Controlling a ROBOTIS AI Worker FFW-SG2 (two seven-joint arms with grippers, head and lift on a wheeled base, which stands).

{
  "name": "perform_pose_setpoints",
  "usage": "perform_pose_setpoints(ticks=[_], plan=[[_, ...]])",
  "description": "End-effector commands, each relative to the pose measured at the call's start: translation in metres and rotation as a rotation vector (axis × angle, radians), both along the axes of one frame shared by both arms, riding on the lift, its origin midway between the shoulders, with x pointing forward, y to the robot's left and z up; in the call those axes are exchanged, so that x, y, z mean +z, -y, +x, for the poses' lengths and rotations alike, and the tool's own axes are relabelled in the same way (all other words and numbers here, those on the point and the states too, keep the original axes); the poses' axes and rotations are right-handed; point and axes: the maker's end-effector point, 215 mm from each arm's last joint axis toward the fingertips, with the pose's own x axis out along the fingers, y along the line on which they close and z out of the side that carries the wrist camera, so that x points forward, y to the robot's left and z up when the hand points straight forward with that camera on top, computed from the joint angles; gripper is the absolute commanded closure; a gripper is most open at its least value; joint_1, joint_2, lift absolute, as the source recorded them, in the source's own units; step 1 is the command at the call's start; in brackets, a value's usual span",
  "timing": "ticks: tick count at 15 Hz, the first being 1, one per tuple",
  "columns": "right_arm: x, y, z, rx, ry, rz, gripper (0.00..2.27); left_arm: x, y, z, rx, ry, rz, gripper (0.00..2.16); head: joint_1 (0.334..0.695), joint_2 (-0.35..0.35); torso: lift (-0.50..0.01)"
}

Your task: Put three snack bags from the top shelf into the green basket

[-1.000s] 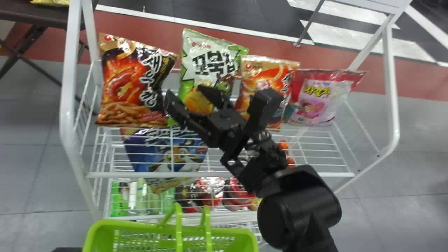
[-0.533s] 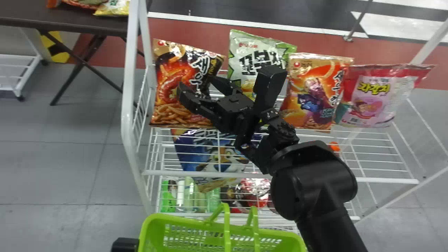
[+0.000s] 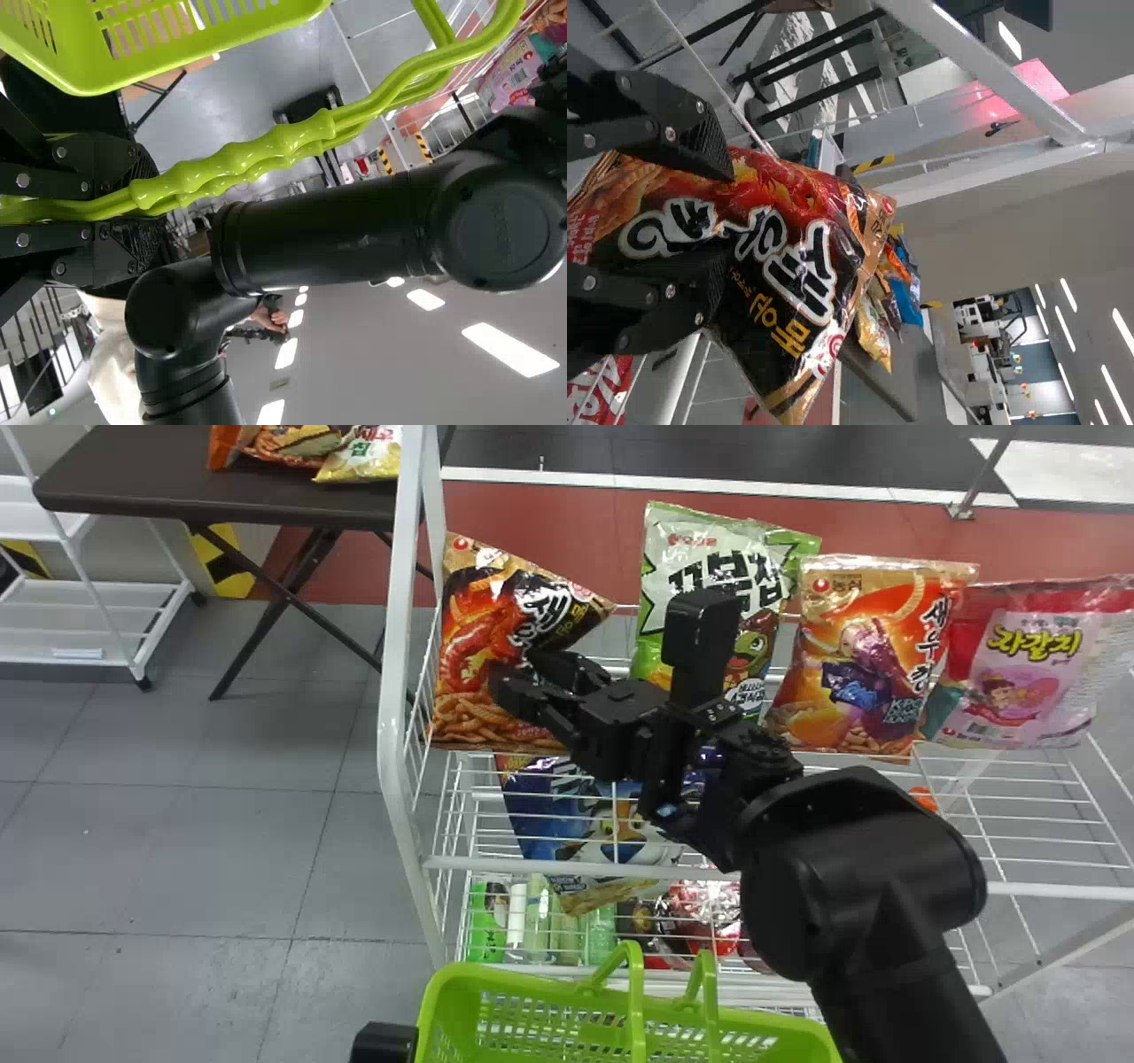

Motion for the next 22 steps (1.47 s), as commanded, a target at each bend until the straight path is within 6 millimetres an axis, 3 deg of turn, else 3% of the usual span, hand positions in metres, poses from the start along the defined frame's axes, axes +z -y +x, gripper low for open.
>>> perform_pose_setpoints(ticks=[1,4,6,7,9,11,12,14,16,18,20,22], plan=[[0.019,0.012,-0.016,0.006,-0.001,0.009,2.24,0.000,0.000,0.000,-0.002,0.001,-0.001,1.58,0.695,-0.046,-0.046],[0.037,0.064,-0.058,0.009,-0.056,-0.036,2.24,0.001,-0.003,0.003,0.004,-0.005,-0.034,1.57,0.695,-0.077,-0.046],[0.053,0.124,-0.086,-0.019,-0.108,-0.036,2.24,-0.007,-0.004,0.007,0.005,-0.016,-0.035,1.57,0.695,-0.130,-0.046],[0.062,0.163,-0.105,-0.037,-0.141,-0.051,2.24,-0.011,-0.003,0.013,0.007,-0.013,-0.035,1.58,0.695,-0.221,-0.046],[0.082,0.219,-0.154,-0.061,-0.221,-0.051,2.24,-0.011,-0.004,0.021,0.011,-0.003,-0.040,1.57,0.695,-0.336,-0.046],[0.102,0.258,-0.199,-0.119,-0.248,-0.001,2.24,-0.007,-0.002,0.030,0.018,0.015,-0.045,1.57,0.695,-0.350,-0.046],[0.089,0.267,-0.229,-0.103,-0.352,-0.001,2.24,-0.006,-0.003,0.034,0.021,0.027,-0.045,1.57,0.695,-0.350,-0.046],[0.106,0.286,-0.249,-0.115,-0.349,0.011,2.24,-0.002,-0.003,0.040,0.030,0.047,-0.054,1.57,0.695,-0.350,-0.046],[0.094,0.288,-0.267,-0.108,-0.406,0.022,2.24,-0.001,-0.003,0.043,0.037,0.053,-0.056,1.58,0.695,-0.350,-0.046],[0.062,0.276,-0.277,-0.080,-0.497,0.047,2.24,0.002,-0.004,0.044,0.040,0.054,-0.067,1.57,0.695,-0.350,-0.046],[0.008,0.256,-0.291,-0.039,-0.648,0.054,2.24,0.005,-0.005,0.043,0.042,0.058,-0.072,1.58,0.695,-0.350,-0.046],[-0.030,0.234,-0.307,0.007,-0.757,0.056,2.24,0.009,-0.005,0.043,0.042,0.066,-0.076,1.57,0.695,-0.350,-0.046]])
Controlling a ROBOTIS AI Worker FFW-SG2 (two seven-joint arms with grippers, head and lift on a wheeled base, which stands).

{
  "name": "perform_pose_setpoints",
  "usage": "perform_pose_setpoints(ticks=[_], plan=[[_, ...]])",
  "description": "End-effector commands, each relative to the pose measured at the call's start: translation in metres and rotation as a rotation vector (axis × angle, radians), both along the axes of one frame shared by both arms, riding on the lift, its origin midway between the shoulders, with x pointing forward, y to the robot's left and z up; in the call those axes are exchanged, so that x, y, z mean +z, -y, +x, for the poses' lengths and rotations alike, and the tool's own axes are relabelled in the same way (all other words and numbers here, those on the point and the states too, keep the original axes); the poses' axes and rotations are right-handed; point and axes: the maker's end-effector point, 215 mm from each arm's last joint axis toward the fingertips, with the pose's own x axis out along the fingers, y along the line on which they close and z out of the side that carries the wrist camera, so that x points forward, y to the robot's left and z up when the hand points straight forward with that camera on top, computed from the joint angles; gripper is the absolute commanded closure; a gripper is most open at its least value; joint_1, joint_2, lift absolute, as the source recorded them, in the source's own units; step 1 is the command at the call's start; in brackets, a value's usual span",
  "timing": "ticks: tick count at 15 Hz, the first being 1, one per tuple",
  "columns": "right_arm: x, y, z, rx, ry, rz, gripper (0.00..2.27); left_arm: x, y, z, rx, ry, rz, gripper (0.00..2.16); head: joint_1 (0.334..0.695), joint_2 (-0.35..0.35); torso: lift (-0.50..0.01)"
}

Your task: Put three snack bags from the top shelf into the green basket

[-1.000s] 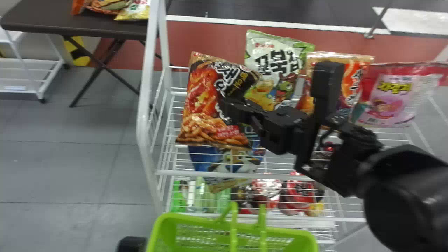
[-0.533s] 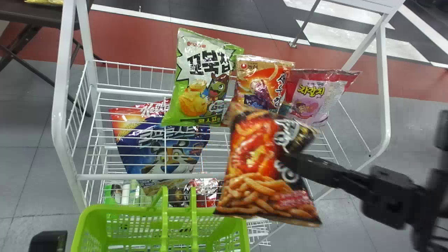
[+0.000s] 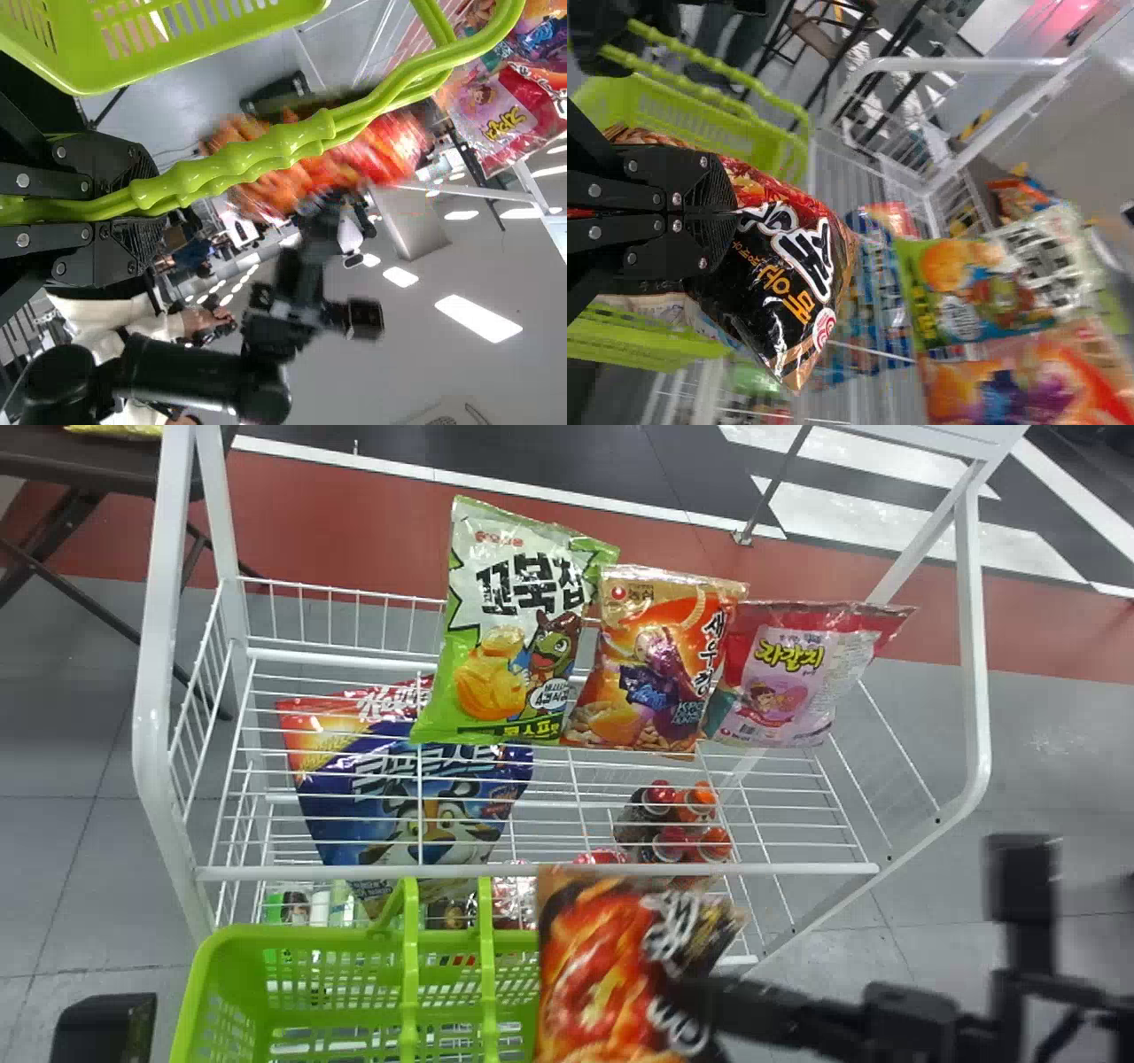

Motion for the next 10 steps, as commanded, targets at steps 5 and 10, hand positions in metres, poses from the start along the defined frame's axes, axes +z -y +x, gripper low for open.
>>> perform_pose_setpoints(ticks=[5,10], plan=[[-0.086,-0.071,-0.048,0.133,-0.252,0.053,2.24,0.011,0.000,-0.004,-0.010,0.007,-0.011,1.58,0.695,-0.350,-0.046],[-0.118,-0.082,-0.048,0.159,-0.261,-0.025,0.00,0.012,0.001,-0.010,-0.021,-0.001,-0.017,1.58,0.695,-0.350,-0.046]])
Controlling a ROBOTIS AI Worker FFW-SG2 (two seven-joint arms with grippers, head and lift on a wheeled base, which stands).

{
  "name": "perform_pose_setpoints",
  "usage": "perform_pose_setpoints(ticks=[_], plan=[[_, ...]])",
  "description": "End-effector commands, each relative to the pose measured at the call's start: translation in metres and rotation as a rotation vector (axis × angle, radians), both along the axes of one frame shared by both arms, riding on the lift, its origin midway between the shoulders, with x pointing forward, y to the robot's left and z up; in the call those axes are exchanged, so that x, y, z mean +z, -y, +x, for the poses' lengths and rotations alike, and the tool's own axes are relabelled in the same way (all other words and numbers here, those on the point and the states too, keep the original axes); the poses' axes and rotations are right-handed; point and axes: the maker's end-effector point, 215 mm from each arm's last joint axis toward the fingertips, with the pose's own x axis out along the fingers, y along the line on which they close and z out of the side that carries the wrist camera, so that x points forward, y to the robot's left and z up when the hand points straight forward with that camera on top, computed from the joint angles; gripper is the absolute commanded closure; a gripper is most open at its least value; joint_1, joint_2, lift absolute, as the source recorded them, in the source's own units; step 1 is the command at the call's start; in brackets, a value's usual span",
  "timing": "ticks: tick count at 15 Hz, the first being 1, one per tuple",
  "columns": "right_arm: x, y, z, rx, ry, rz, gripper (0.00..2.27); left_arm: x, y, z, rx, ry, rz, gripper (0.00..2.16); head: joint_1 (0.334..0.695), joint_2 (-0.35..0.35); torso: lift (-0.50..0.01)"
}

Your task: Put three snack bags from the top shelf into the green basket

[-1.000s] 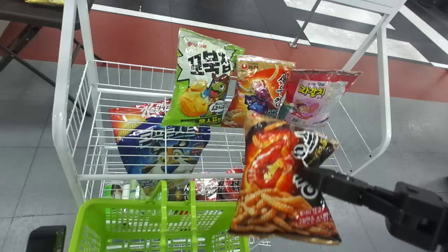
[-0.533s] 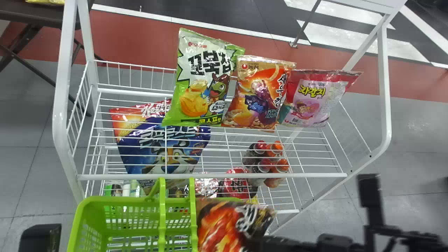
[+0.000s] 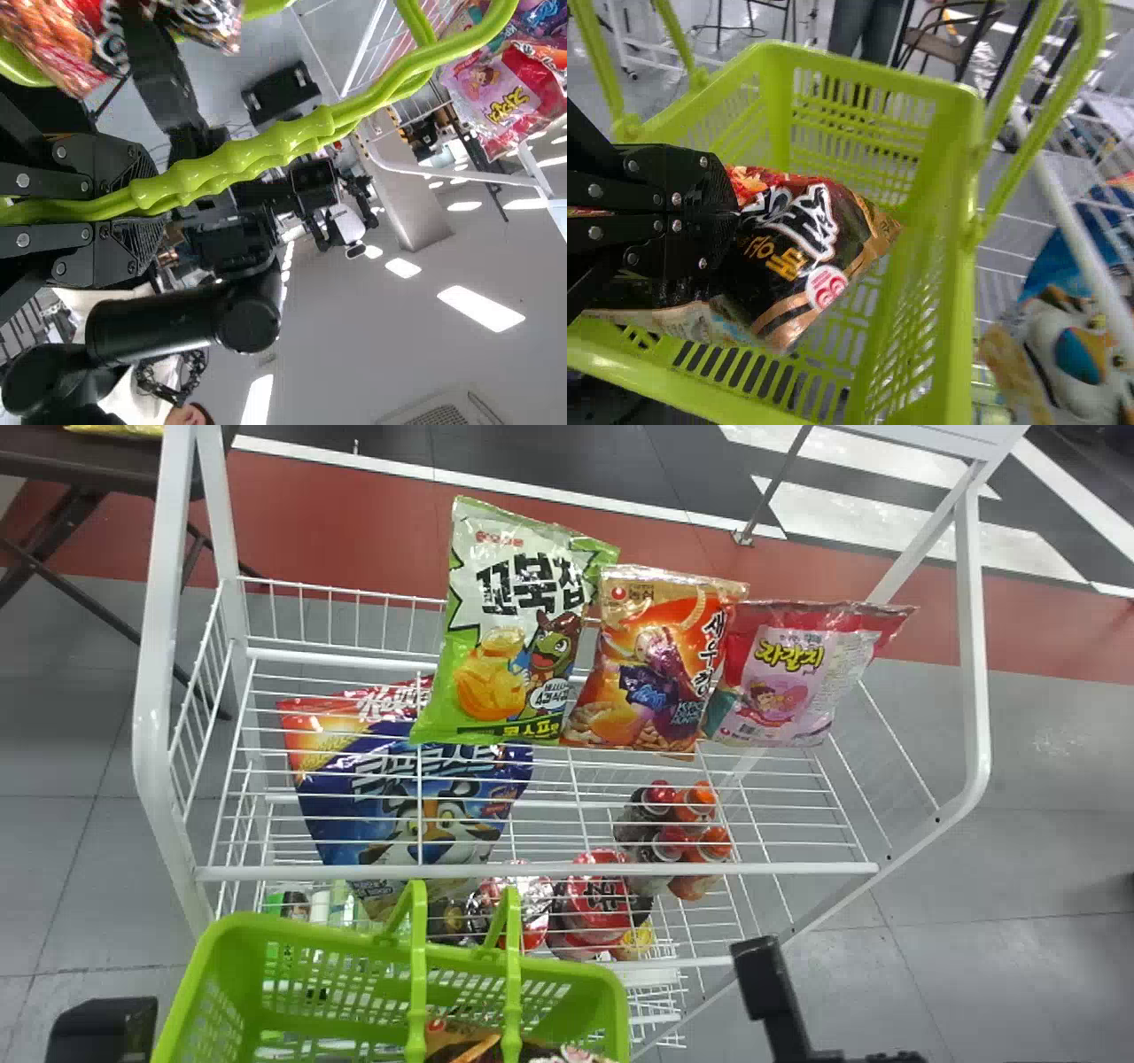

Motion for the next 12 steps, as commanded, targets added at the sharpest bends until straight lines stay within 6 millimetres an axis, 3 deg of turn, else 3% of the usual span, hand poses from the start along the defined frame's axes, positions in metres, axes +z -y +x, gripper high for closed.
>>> perform_pose_setpoints(ticks=[1,3,6,8,10,11,12], plan=[[0.007,0.008,0.021,-0.013,0.083,-0.021,0.00,0.000,0.000,-0.002,-0.002,-0.004,-0.003,1.57,0.695,-0.350,-0.046],[0.039,0.018,0.057,-0.040,0.243,-0.008,0.04,-0.001,0.000,-0.003,-0.002,-0.007,-0.002,1.58,0.695,-0.350,-0.046],[0.102,0.021,0.118,-0.096,0.551,0.061,0.06,0.000,0.001,-0.003,-0.003,-0.007,-0.005,1.58,0.695,-0.350,-0.046],[0.122,0.022,0.147,-0.128,0.651,0.086,0.07,-0.001,0.002,-0.003,-0.003,-0.007,-0.004,1.57,0.695,-0.350,-0.046],[0.174,0.027,0.200,-0.207,0.993,0.111,0.08,-0.002,0.004,-0.005,-0.007,-0.010,-0.002,1.57,0.695,-0.350,-0.046],[0.184,0.028,0.217,-0.227,1.082,0.090,0.08,-0.004,0.005,-0.005,-0.007,-0.014,0.004,1.58,0.695,-0.350,-0.046],[0.176,0.024,0.235,-0.237,1.091,0.067,0.08,-0.005,0.007,-0.007,-0.013,-0.016,0.006,1.58,0.695,-0.350,-0.046]])
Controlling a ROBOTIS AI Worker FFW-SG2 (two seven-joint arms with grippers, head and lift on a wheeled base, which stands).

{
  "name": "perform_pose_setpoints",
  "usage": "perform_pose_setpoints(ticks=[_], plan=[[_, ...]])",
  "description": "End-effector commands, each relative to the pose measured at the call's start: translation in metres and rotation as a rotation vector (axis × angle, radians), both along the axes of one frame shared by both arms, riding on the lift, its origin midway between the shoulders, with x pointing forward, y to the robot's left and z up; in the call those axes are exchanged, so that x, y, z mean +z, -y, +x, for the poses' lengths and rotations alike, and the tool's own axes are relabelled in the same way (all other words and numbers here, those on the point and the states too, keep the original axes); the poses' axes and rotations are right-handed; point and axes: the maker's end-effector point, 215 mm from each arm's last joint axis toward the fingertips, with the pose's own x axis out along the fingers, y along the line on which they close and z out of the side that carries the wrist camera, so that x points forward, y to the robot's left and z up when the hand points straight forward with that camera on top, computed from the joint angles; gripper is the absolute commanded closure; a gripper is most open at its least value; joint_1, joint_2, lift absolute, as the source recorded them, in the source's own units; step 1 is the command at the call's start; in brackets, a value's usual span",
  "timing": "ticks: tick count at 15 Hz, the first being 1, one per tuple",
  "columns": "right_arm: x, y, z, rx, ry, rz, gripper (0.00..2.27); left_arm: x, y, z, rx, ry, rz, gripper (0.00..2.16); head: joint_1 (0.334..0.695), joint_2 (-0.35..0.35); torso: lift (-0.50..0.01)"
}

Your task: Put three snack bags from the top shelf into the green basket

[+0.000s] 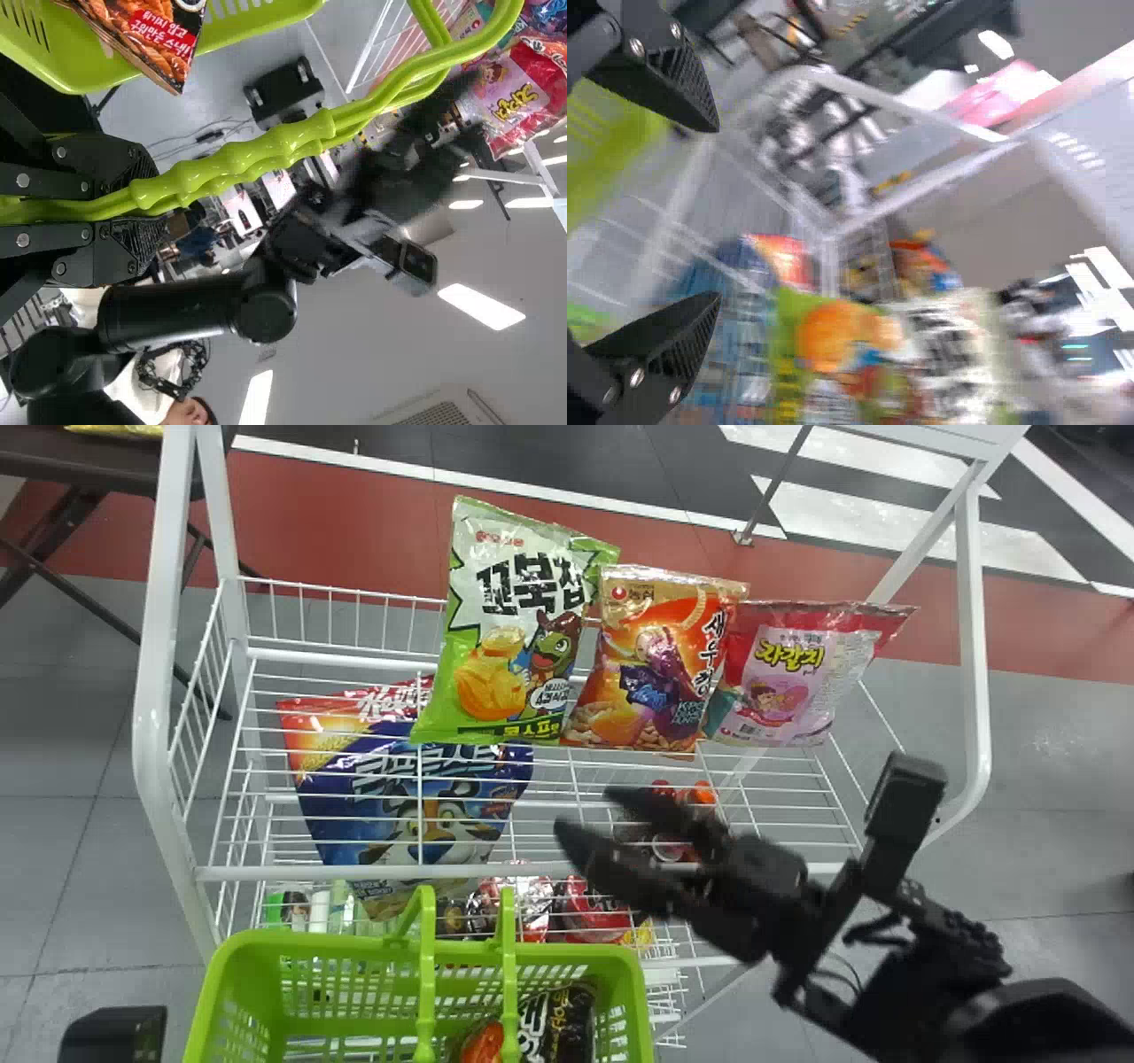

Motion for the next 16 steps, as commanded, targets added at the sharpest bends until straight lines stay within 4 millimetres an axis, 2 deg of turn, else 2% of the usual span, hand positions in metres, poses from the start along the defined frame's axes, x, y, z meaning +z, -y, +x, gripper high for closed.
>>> perform_pose_setpoints(ticks=[1,4,8,12,13,14,15,16], plan=[[0.002,-0.008,0.037,-0.050,0.106,-0.039,0.09,-0.004,0.003,-0.003,-0.007,-0.006,0.009,1.57,0.695,-0.350,-0.046],[-0.012,-0.018,0.092,-0.194,0.193,-0.150,0.09,-0.008,0.007,-0.006,-0.016,-0.018,0.013,1.57,0.695,-0.350,-0.046],[-0.030,-0.034,0.137,-0.283,0.195,-0.230,0.09,-0.012,0.007,-0.006,-0.031,-0.032,0.020,1.57,0.695,-0.350,-0.046],[-0.056,-0.030,0.173,-0.409,0.150,-0.295,0.10,-0.012,0.004,-0.005,-0.029,-0.035,0.015,1.57,0.695,-0.342,-0.046],[-0.061,-0.031,0.181,-0.415,0.146,-0.317,0.27,-0.012,0.003,-0.004,-0.027,-0.034,0.016,1.57,0.695,-0.335,-0.046],[-0.067,-0.034,0.186,-0.411,0.126,-0.324,0.54,-0.012,0.003,-0.004,-0.026,-0.034,0.016,1.57,0.695,-0.328,-0.046],[-0.076,-0.033,0.189,-0.404,0.093,-0.338,1.14,-0.012,0.003,-0.003,-0.027,-0.035,0.013,1.57,0.695,-0.321,-0.046],[-0.080,-0.034,0.189,-0.399,0.075,-0.337,1.93,-0.012,0.002,-0.001,-0.024,-0.031,0.013,1.57,0.695,-0.315,-0.046]])
